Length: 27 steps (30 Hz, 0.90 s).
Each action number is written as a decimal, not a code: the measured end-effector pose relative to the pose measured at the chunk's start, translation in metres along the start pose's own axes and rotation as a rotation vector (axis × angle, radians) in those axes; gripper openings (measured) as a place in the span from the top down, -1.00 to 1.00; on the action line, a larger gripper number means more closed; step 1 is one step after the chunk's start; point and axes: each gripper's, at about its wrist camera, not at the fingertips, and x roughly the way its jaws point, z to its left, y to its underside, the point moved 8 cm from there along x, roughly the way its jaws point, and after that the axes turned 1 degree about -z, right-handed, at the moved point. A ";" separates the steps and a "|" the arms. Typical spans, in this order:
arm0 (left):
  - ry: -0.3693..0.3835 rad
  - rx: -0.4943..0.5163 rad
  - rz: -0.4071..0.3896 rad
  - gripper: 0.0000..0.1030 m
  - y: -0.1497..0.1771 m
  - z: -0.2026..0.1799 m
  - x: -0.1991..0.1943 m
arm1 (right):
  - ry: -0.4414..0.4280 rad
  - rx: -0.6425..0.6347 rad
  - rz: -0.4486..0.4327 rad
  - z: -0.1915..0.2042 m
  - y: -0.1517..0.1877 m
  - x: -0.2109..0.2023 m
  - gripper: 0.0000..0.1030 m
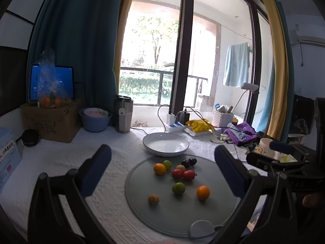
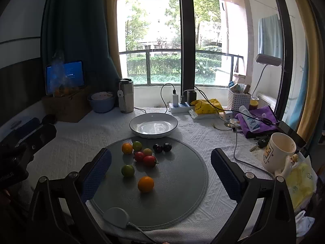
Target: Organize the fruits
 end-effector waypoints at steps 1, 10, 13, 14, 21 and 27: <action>0.001 -0.001 -0.001 -0.98 0.000 0.000 0.000 | 0.001 0.000 -0.001 0.000 0.000 0.000 -0.95; 0.002 -0.002 0.000 -0.99 0.001 -0.001 -0.001 | 0.001 -0.001 0.000 0.000 0.000 0.000 -0.95; 0.004 -0.003 -0.001 -0.98 0.000 -0.001 -0.001 | 0.001 0.000 -0.001 0.000 -0.001 0.000 -0.95; 0.004 -0.002 -0.003 -0.98 0.000 -0.001 -0.001 | 0.001 -0.001 -0.001 0.000 0.000 0.000 -0.95; 0.010 -0.012 -0.006 -0.98 0.002 0.000 -0.001 | 0.003 -0.003 -0.002 0.000 -0.001 -0.001 -0.95; 0.018 -0.020 -0.004 -0.98 0.002 -0.001 -0.004 | 0.003 -0.010 -0.001 0.002 -0.002 0.000 -0.95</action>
